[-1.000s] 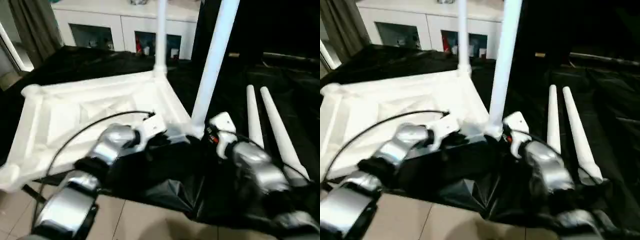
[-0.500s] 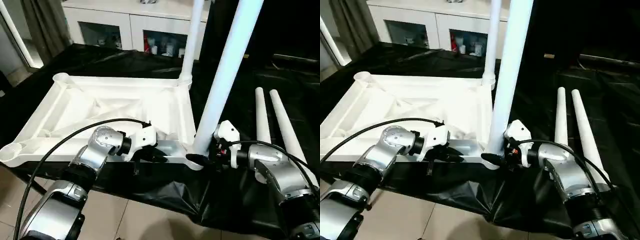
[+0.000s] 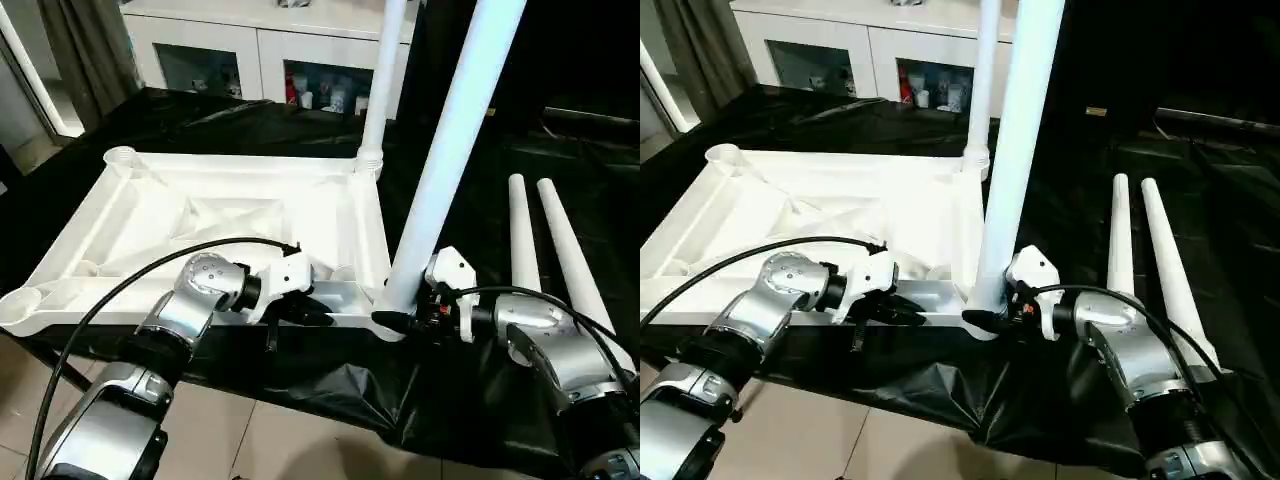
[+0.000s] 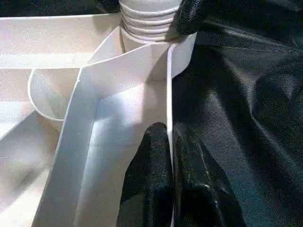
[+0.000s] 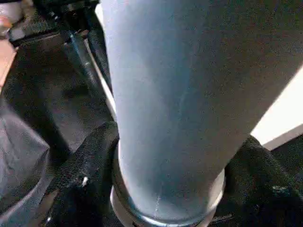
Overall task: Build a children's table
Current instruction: Rotate leg to tighten
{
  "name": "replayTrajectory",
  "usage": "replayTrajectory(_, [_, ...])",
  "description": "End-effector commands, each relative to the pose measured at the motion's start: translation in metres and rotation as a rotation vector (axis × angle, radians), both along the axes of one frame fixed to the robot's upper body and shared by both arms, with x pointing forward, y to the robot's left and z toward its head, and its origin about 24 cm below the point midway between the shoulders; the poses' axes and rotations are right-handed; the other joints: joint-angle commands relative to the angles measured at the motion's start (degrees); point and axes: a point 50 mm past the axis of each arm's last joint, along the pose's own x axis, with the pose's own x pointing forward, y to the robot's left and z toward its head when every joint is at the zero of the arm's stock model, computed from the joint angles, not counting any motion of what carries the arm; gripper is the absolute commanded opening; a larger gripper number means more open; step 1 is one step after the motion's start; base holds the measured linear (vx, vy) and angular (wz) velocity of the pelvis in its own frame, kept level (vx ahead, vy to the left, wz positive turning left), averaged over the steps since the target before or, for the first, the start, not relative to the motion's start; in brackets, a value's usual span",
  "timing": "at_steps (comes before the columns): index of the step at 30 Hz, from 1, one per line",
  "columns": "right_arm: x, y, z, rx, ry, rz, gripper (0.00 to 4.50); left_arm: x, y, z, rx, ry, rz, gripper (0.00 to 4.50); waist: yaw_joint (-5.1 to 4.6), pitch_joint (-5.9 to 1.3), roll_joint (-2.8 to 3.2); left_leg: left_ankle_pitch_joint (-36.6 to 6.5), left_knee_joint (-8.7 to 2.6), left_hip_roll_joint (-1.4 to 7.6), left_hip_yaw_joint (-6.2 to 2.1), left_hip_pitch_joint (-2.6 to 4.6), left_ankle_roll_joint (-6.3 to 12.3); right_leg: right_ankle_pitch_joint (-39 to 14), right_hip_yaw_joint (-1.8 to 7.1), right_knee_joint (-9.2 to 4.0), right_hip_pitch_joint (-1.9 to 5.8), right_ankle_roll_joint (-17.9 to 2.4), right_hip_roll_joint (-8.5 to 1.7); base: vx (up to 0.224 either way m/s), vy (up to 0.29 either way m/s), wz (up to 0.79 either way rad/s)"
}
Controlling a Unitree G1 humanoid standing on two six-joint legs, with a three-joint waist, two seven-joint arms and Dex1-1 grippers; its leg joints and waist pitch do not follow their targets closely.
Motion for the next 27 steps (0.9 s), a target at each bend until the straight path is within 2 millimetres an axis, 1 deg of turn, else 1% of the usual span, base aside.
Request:
replayTrajectory(1, [0.000, 0.001, -0.010, 0.011, 0.034, -0.082, 2.69, -0.001, -0.009, -0.004, -0.068, 0.013, 0.041, 0.00, 0.01, -3.33, -1.40, -10.3, -3.85, 2.09, -0.78, -0.16, 4.32, -18.0, 2.31, -3.86, 2.73, -11.4, -3.08, 0.000, 0.000, 0.00])
replayTrajectory(2, [0.002, 0.000, -0.012, 0.014, 0.038, -0.119, 2.68, 0.001, -0.009, -0.004, -0.066, 0.009, 0.063, 0.00, -0.02, -3.24, -1.31, -10.6, -3.93, 2.12, -0.82, -0.07, 4.12, -18.8, 2.34, -4.00, 2.58, -11.2, -3.12, 0.000, 0.000, 0.00])
replayTrajectory(3, [0.005, 0.001, -0.017, 0.016, 0.046, -0.186, 2.68, 0.004, -0.010, -0.006, -0.053, -0.003, 0.104, 0.00, -0.27, -3.17, -1.34, -11.3, -4.02, 2.00, -0.92, -0.18, 3.61, -20.7, 2.25, -4.16, 2.61, -10.6, -3.10, 0.000, 0.000, 0.00])
replayTrajectory(4, [0.009, 0.002, -0.023, 0.018, 0.052, -0.274, 2.68, 0.008, -0.011, -0.007, -0.036, -0.020, 0.155, 0.00, -0.46, -3.18, -1.27, -11.8, -3.99, 1.93, -0.90, -0.03, 2.99, -22.0, 2.29, -4.37, 2.36, -10.2, -3.07, 0.000, 0.000, 0.00])
replayTrajectory(5, [0.012, 0.003, -0.027, 0.024, 0.052, -0.338, 2.68, 0.011, -0.013, -0.008, -0.032, -0.025, 0.196, 0.00, -0.74, -3.09, -1.27, -12.6, -4.10, 1.84, -0.97, 0.06, 2.36, -23.5, 2.23, -4.62, 2.27, -9.8, -3.04, 0.000, 0.000, 0.00])
replayTrajectory(6, [0.013, 0.003, -0.027, 0.025, 0.052, -0.354, 2.68, 0.011, -0.014, -0.009, -0.032, -0.025, 0.206, 0.00, -0.89, -3.09, -1.27, -12.8, -4.14, 1.84, -1.03, -0.01, 1.87, -24.0, 2.20, -4.60, 2.32, -9.6, -3.07, 0.000, 0.000, 0.00])
replayTrajectory(7, [0.018, 0.007, -0.030, 0.044, 0.049, -0.451, 2.68, 0.015, -0.019, -0.009, -0.035, -0.029, 0.254, 0.00, -1.12, -3.02, -1.08, -13.9, -4.18, 1.78, -1.06, 0.16, 1.47, -25.7, 2.22, -4.90, 2.00, -9.3, -3.13, 0.000, 0.000, 0.00])
replayTrajectory(8, [0.023, 0.011, -0.033, 0.058, 0.047, -0.545, 2.67, 0.018, -0.025, -0.010, -0.027, -0.041, 0.305, 0.00, -1.54, -2.89, -1.19, -15.3, -4.25, 1.69, -1.11, 0.27, 0.98, -27.6, 2.15, -5.14, 1.82, -8.7, -3.04, 0.000, 0.000, 0.00])
replayTrajectory(9, [0.026, 0.014, -0.034, 0.066, 0.047, -0.602, 2.67, 0.020, -0.028, -0.010, -0.020, -0.050, 0.336, 0.00, -1.64, -2.91, -1.23, -15.8, -4.26, 1.65, -1.27, 0.28, 0.63, -28.8, 2.01, -5.20, 1.94, -8.3, -3.05, 0.000, 0.000, 0.00])
replayTrajectory(10, [0.030, 0.018, -0.037, 0.074, 0.056, -0.688, 2.67, 0.022, -0.036, -0.010, -0.030, -0.049, 0.367, 0.00, -1.77, -2.92, -1.27, -16.2, -4.26, 1.56, -1.29, 0.28, 0.66, -30.0, 1.95, -5.40, 1.94, -7.8, -3.02, 0.000, 0.000, 0.00])
replayTrajectory(11, [0.034, 0.023, -0.039, 0.081, 0.071, -0.775, 2.67, 0.024, -0.045, -0.009, -0.047, -0.040, 0.398, 0.00, -1.86, -3.01, -1.09, -15.6, -4.30, 1.61, -1.36, 0.38, 0.61, -29.9, 2.06, -5.50, 1.80, -7.5, -3.13, 0.000, 0.000, 0.00])
replayTrajectory(12, [0.036, 0.027, -0.039, 0.089, 0.074, -0.809, 2.67, 0.025, -0.051, -0.007, -0.059, -0.043, 0.419, 0.00, -1.89, -3.02, -1.08, -15.7, -4.31, 1.56, -1.34, 0.43, 0.59, -29.8, 2.02, -5.62, 1.73, -7.5, -3.04, 0.000, 0.000, 0.00])
replayTrajectory(13, [0.039, 0.033, -0.038, 0.098, 0.074, -0.824, 2.67, 0.026, -0.057, -0.006, -0.068, -0.044, 0.428, 0.00, -1.77, -3.15, -1.02, -15.4, -4.30, 1.57, -1.34, 0.42, 0.73, -28.4, 2.03, -5.55, 1.87, -7.7, -3.06, 0.000, 0.000, 0.00])
replayTrajectory(14, [0.042, 0.042, -0.037, 0.100, 0.062, -0.830, 2.67, 0.027, -0.065, -0.006, -0.075, -0.045, 0.438, 0.00, -1.79, -3.11, -1.06, -15.3, -4.29, 1.53, -1.22, 0.40, 1.04, -27.0, 2.06, -5.56, 1.78, -8.1, -2.93, 0.000, 0.000, 0.00])
replayTrajectory(15, [0.043, 0.044, -0.036, 0.098, 0.056, -0.827, 2.67, 0.027, -0.067, -0.005, -0.076, -0.045, 0.439, 0.00, -1.73, -3.18, -0.90, -15.4, -4.25, 1.48, -1.17, 0.49, 1.11, -26.6, 2.07, -5.51, 1.75, -8.2, -2.91, 0.000, 0.000, 0.00])
replayTrajectory(16, [0.044, 0.048, -0.035, 0.092, 0.042, -0.822, 2.67, 0.027, -0.070, -0.005, -0.075, -0.046, 0.442, 0.00, -1.68, -3.30, -1.02, -14.9, -4.24, 1.48, -1.15, 0.36, 1.45, -24.8, 2.09, -5.35, 2.01, -8.7, -2.96, 0.000, 0.000, 0.00])
replayTrajectory(17, [0.045, 0.053, -0.033, 0.098, 0.026, -0.794, 2.67, 0.026, -0.072, -0.006, -0.073, -0.043, 0.435, 0.00, -1.68, -3.27, -0.97, -14.6, -4.29, 1.46, -1.11, 0.13, 1.93, -23.6, 2.06, -5.28, 2.14, -8.9, -2.93, 0.000, 0.000, 0.00])
replayTrajectory(18, [0.045, 0.054, -0.033, 0.103, 0.025, -0.789, 3.23, 0.026, -0.072, -0.006, -0.072, -0.043, 0.434, 0.00, -1.67, -3.28, -1.00, -14.5, -4.28, 1.47, -1.11, 0.10, 2.07, -23.4, 2.03, -5.25, 2.20, -8.9, -2.91, 0.000, 0.000, 0.00])
replayTrajectory(19, [0.046, 0.062, -0.028, 0.147, 0.017, -0.737, 3.37, 0.026, -0.072, -0.007, -0.064, -0.045, 0.429, 0.00, -1.65, -3.31, -0.97, -14.6, -4.28, 1.48, -1.08, 0.11, 2.47, -23.0, 2.03, -5.23, 2.22, -9.1, -2.91, 0.000, 0.000, 0.00])
replayTrajectory(20, [0.047, 0.065, -0.025, 0.170, 0.012, -0.712, 3.37, 0.026, -0.071, -0.008, -0.057, -0.043, 0.435, 0.00, -1.67, -3.26, -1.01, -15.2, -4.29, 1.51, -1.07, 0.11, 2.81, -23.4, 2.03, -5.27, 2.25, -9.2, -2.95, 0.000, 0.000, 0.00])
replayTrajectory(22, [0.047, 0.064, -0.023, 0.166, 0.003, -0.688, 3.57, 0.027, -0.068, -0.007, -0.053, -0.048, 0.433, 0.00, -1.64, -3.31, -1.14, -14.6, -4.32, 1.60, -1.13, 0.00, 3.09, -22.8, 2.07, -5.19, 2.37, -9.4, -3.01, 0.000, 0.000, 0.00])
replayTrajectory(24, [0.047, 0.061, -0.020, 0.155, -0.010, -0.642, 3.81, 0.028, -0.063, -0.007, -0.049, -0.049, 0.433, 0.00, -1.55, -3.30, -1.11, -14.2, -4.32, 1.64, -1.11, 0.01, 3.38, -22.4, 2.06, -5.09, 2.42, -9.6, -2.99, 0.000, 0.000, 0.00])
replayTrajectory(25, [0.045, 0.057, -0.016, 0.131, -0.035, -0.577, 3.86, 0.028, -0.058, -0.007, -0.051, -0.056, 0.417, 0.00, -1.56, -3.30, -1.30, -14.1, -4.29, 1.64, -1.08, -0.06, 3.62, -22.2, 2.06, -5.08, 2.47, -9.7, -2.98, 0.000, 0.000, 0.00])
replayTrajectory(26, [0.044, 0.054, -0.013, 0.125, -0.045, -0.531, 3.86, 0.027, -0.054, -0.007, -0.047, -0.056, 0.407, 0.00, -1.38, -3.34, -1.25, -13.6, -4.25, 1.60, -1.10, -0.08, 3.93, -21.9, 2.03, -5.05, 2.65, -9.6, -2.98, 0.000, 0.000, 0.00])
replayTrajectory(27, [0.042, 0.050, -0.011, 0.121, -0.053, -0.485, 3.86, 0.027, -0.051, -0.007, -0.045, -0.062, 0.387, 0.00, -1.35, -3.30, -1.40, -13.2, -4.23, 1.63, -1.06, -0.27, 4.42, -21.3, 2.06, -4.98, 2.74, -9.5, -2.95, 0.000, 0.000, 0.00])
